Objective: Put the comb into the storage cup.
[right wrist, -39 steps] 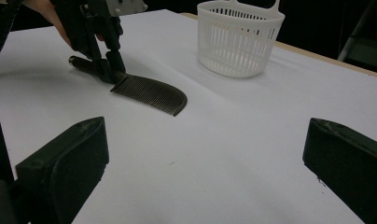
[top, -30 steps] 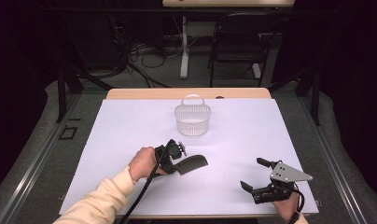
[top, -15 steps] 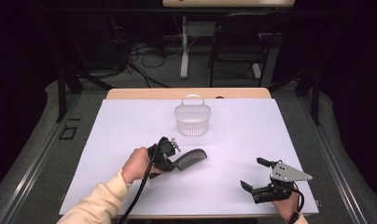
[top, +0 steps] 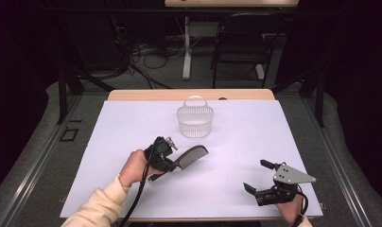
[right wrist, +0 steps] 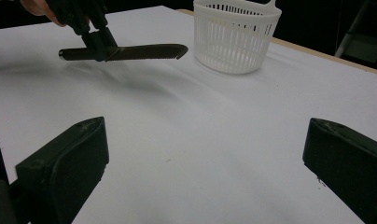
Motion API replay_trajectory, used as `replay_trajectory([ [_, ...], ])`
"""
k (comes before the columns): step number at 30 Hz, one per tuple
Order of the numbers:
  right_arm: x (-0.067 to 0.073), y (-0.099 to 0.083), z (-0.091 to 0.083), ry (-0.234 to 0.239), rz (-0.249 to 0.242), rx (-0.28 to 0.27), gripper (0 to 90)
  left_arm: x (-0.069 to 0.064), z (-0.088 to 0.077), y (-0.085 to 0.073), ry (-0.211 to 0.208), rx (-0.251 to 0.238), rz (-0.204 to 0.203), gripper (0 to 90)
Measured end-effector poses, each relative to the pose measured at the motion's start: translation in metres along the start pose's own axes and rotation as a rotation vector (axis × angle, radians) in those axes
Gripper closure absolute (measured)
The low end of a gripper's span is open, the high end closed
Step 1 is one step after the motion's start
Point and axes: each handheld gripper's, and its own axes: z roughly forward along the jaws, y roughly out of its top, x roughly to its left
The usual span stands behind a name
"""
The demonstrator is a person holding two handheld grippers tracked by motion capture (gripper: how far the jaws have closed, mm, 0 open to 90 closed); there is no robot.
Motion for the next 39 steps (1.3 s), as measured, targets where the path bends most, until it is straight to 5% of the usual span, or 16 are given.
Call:
replay_trajectory([
  [19, 0.000, 0.000, 0.001, -0.003, -0.001, 0.004, 0.0, 0.008, -0.010, -0.021, 0.002, -0.153, -0.082, 72.3],
  [39, 0.000, 0.000, 0.001, -0.001, -0.001, 0.010, 0.0, 0.012, -0.019, -0.033, 0.031, -0.253, -0.106, 72.3],
])
